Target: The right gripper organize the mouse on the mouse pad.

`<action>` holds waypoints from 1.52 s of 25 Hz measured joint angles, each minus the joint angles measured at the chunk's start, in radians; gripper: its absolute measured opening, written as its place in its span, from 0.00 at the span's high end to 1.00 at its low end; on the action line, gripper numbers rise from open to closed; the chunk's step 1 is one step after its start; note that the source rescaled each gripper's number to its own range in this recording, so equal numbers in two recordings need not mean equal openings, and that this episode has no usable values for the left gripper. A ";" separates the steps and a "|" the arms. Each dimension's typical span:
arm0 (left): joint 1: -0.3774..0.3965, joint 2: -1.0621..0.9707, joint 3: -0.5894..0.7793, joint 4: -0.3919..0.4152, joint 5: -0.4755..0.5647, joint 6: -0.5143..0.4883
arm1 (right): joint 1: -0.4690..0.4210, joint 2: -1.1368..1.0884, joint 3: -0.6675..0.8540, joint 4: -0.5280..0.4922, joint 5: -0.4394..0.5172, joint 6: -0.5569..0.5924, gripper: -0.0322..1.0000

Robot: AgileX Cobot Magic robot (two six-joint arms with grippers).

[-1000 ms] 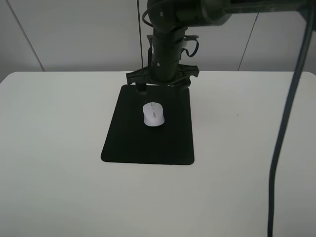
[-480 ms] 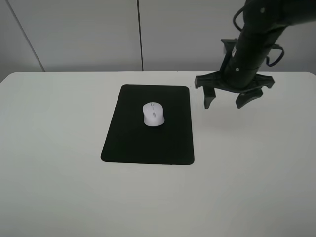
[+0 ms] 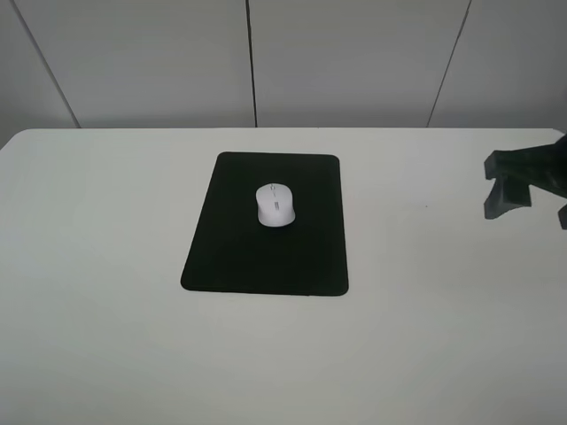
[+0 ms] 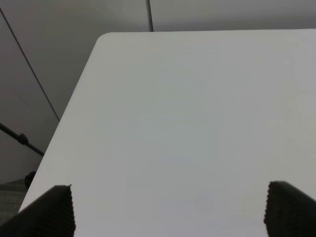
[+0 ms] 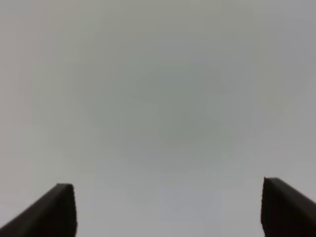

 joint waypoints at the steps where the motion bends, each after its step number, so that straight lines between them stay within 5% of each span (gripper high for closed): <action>1: 0.000 0.000 0.000 0.000 0.000 0.000 | 0.000 -0.045 0.015 0.002 0.000 -0.002 0.11; 13: 0.000 0.000 0.000 0.000 0.000 0.000 | 0.000 -0.663 0.060 -0.033 0.173 -0.054 0.11; 21: 0.000 0.000 0.000 0.000 0.000 0.000 | 0.000 -0.941 0.083 -0.045 0.263 -0.192 0.11; 30: 0.000 0.000 0.000 0.000 0.000 0.000 | 0.000 -1.199 0.164 -0.015 0.287 -0.236 0.11; 38: 0.000 0.000 0.000 0.000 0.000 0.000 | 0.000 -1.218 0.200 -0.006 0.228 -0.249 0.11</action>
